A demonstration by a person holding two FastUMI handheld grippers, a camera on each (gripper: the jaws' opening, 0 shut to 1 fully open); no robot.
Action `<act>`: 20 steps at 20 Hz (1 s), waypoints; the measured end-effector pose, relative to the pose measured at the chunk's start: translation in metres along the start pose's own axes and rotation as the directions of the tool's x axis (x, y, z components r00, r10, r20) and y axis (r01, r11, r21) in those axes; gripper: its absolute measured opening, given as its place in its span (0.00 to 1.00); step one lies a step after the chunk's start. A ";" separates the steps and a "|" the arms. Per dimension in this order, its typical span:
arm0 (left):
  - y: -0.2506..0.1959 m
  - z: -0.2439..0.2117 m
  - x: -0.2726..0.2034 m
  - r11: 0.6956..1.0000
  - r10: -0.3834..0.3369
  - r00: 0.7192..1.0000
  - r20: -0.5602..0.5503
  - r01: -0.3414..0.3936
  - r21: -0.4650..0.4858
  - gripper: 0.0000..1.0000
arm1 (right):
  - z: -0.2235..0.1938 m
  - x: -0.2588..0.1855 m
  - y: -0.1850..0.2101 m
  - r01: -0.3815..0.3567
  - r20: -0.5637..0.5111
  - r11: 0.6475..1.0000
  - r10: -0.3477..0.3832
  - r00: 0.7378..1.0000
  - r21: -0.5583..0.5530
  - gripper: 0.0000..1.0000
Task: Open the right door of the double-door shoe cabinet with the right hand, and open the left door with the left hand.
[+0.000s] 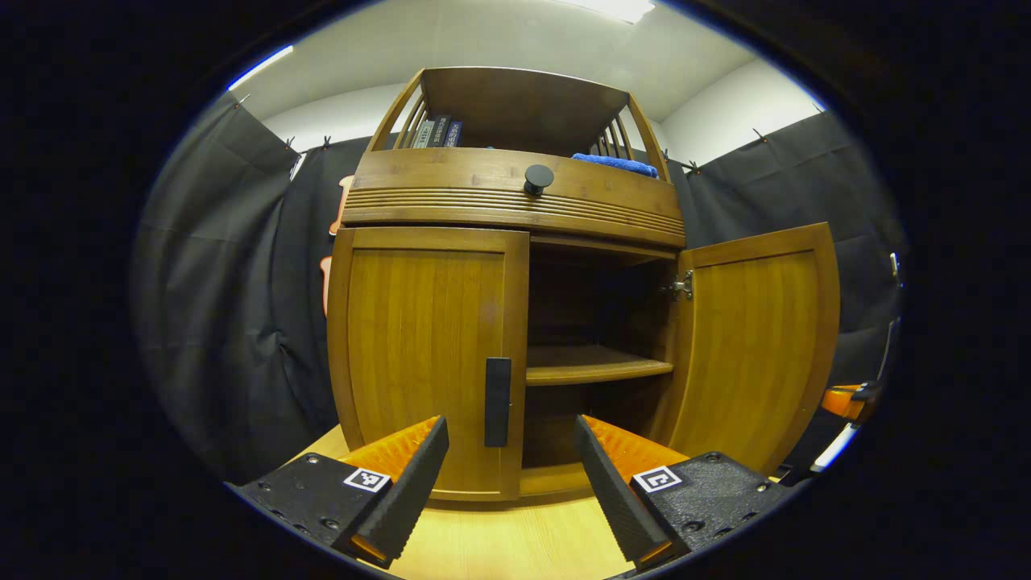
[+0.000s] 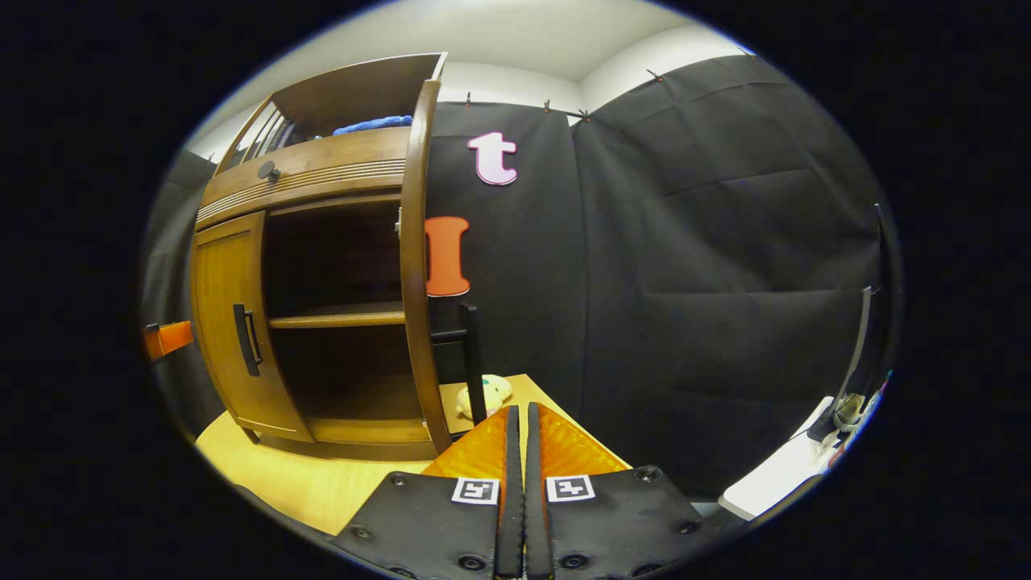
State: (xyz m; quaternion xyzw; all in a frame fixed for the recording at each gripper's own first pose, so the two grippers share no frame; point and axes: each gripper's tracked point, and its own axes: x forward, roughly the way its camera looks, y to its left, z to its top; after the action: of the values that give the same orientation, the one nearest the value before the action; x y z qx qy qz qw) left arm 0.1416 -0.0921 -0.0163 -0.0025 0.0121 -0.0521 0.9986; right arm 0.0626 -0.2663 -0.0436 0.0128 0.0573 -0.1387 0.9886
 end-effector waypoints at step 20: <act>0.036 -0.052 0.135 0.994 0.113 0.993 -0.018 -0.113 0.000 0.92 | 0.030 -0.030 -0.019 0.124 0.041 0.992 -0.123 0.992 -0.022 0.99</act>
State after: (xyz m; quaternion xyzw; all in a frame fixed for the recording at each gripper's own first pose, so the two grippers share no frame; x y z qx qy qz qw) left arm 0.2780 -0.0701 -0.0718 -0.0018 0.0212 0.0046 0.9998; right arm 0.0322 -0.2781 -0.0107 -0.0055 0.0401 -0.1993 0.9791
